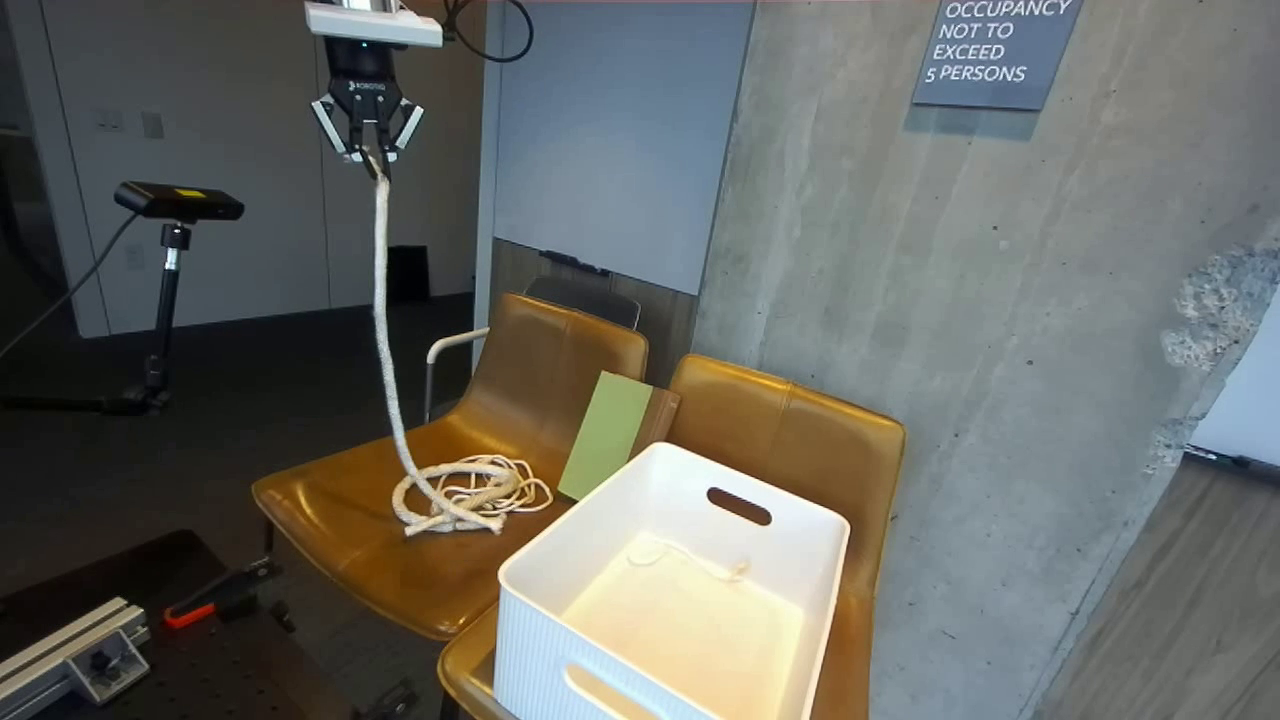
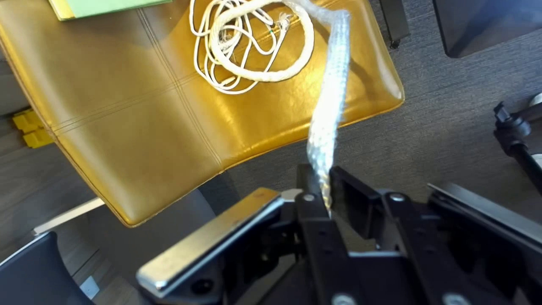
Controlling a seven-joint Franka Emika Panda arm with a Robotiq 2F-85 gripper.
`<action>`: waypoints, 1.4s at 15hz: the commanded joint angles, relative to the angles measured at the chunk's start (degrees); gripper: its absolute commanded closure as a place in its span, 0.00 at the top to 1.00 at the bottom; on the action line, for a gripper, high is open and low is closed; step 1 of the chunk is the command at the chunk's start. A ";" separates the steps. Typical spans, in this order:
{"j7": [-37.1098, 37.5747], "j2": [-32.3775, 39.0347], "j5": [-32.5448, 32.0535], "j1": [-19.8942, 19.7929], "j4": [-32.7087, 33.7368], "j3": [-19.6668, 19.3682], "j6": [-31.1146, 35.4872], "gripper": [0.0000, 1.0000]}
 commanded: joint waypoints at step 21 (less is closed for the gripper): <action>-1.83 5.03 -6.66 -4.87 -19.09 -4.08 26.08 0.04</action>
